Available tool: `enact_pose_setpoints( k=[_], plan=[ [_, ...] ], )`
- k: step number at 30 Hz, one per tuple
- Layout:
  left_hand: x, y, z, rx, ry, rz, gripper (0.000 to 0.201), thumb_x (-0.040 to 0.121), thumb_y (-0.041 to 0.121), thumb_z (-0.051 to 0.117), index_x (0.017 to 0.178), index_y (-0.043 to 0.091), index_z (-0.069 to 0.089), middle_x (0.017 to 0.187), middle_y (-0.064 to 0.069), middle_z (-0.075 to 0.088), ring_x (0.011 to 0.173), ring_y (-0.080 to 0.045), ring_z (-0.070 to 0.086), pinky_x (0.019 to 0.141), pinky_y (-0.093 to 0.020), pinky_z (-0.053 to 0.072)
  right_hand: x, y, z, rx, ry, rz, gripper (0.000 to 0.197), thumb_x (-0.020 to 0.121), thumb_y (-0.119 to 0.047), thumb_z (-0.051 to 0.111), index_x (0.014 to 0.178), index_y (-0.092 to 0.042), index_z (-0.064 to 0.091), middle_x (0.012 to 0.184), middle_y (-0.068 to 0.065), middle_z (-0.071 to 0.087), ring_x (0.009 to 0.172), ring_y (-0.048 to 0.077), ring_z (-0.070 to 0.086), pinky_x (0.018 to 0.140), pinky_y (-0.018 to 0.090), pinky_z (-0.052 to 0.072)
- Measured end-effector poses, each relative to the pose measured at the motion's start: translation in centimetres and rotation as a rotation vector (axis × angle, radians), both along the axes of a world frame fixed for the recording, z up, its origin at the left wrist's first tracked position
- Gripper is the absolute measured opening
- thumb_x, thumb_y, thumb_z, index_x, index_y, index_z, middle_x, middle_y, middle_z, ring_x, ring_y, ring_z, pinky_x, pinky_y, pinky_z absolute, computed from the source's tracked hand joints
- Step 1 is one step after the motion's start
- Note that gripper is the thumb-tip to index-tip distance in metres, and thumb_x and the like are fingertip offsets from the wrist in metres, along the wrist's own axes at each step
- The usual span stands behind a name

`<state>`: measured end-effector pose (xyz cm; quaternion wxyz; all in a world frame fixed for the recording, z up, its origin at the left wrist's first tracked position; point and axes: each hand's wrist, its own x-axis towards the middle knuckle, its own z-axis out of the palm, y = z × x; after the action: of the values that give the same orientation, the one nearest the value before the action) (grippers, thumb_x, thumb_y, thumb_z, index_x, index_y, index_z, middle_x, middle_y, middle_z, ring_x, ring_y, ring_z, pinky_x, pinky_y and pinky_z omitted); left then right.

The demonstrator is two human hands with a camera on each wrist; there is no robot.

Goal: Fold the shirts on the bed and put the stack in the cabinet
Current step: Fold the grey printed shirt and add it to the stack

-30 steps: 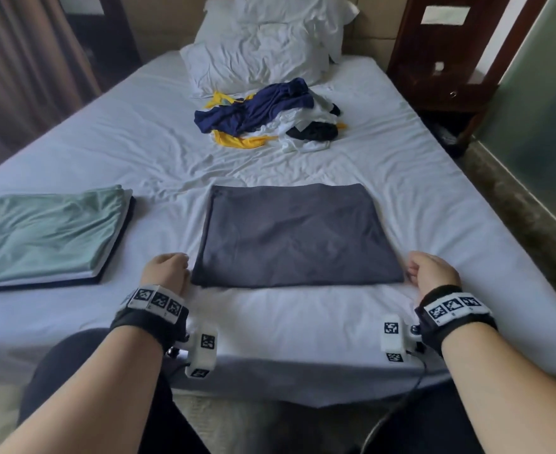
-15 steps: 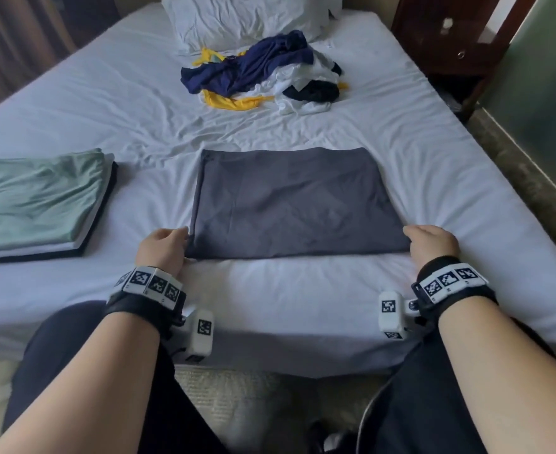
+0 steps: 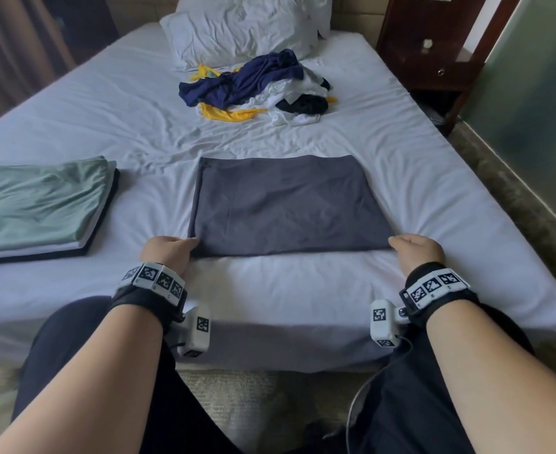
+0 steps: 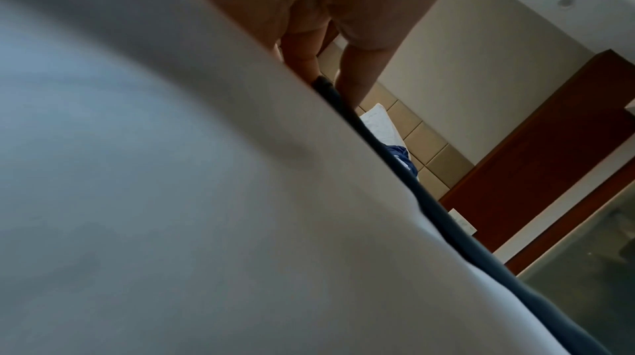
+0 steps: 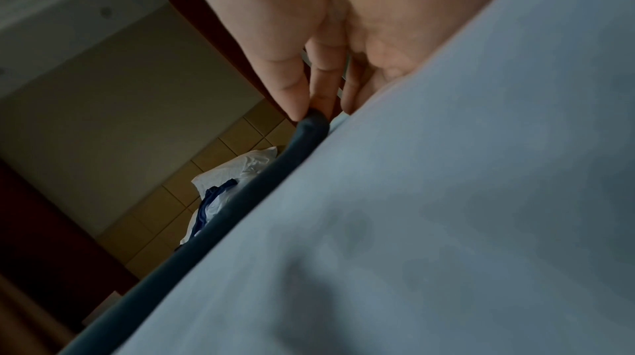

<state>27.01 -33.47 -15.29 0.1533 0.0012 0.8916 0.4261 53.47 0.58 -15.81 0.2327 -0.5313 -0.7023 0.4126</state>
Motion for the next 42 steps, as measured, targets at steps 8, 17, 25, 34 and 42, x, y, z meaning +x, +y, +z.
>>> enact_pose_setpoints(
  k=[8, 17, 25, 34, 42],
  plan=[
    [0.2, -1.0, 0.9, 0.097, -0.106, 0.052, 0.033, 0.084, 0.049, 0.074, 0.081, 0.016, 0.077, 0.083, -0.007, 0.075, 0.082, -0.029, 0.070, 0.083, -0.038, 0.055, -0.1, 0.0, 0.3, -0.005, -0.073, 0.105, 0.015, 0.089, -0.025, 0.071, 0.091, -0.011, 0.076, 0.106, 0.009, 0.074, 0.106, 0.030, 0.065, 0.089, 0.032, 0.046],
    [-1.0, -1.5, -0.5, 0.353, -0.225, 0.121, 0.045, 0.046, 0.053, 0.083, 0.073, 0.018, 0.077, 0.075, -0.004, 0.071, 0.073, -0.026, 0.065, 0.080, -0.042, 0.056, 0.2, 0.8, 0.5, -0.173, 0.052, 0.055, 0.003, 0.092, -0.022, 0.070, 0.095, -0.020, 0.070, 0.101, 0.006, 0.069, 0.091, 0.018, 0.058, 0.086, 0.030, 0.045],
    [-0.2, -1.0, 0.7, 0.036, -0.058, 0.093, 0.037, 0.087, 0.047, 0.062, 0.082, 0.012, 0.072, 0.092, -0.017, 0.075, 0.093, -0.038, 0.069, 0.089, -0.044, 0.053, 0.1, 3.2, -1.3, -0.242, 0.024, 0.014, 0.053, 0.059, -0.058, 0.068, 0.082, -0.010, 0.069, 0.105, 0.008, 0.074, 0.103, 0.032, 0.068, 0.101, 0.045, 0.051],
    [0.4, -0.3, 1.8, -0.135, 0.116, -0.079, 0.021, 0.086, 0.031, 0.073, 0.090, 0.010, 0.074, 0.076, -0.005, 0.068, 0.083, -0.031, 0.067, 0.072, -0.035, 0.048, 0.2, 1.5, 0.8, -0.228, 0.010, 0.044, 0.018, 0.082, -0.029, 0.079, 0.090, -0.016, 0.070, 0.104, 0.005, 0.070, 0.107, 0.029, 0.065, 0.098, 0.037, 0.049],
    [1.1, 3.4, 2.0, -0.497, 0.425, -0.744, 0.102, 0.079, 0.026, 0.081, 0.161, 0.015, 0.023, 0.167, -0.005, 0.023, 0.152, -0.023, 0.025, 0.122, -0.034, 0.024, -1.3, -0.8, 2.2, 0.046, -0.395, 0.352, 0.084, 0.078, -0.024, 0.064, 0.152, -0.050, 0.033, 0.148, 0.009, 0.042, 0.128, 0.031, 0.050, 0.105, 0.033, 0.044]
  ],
)
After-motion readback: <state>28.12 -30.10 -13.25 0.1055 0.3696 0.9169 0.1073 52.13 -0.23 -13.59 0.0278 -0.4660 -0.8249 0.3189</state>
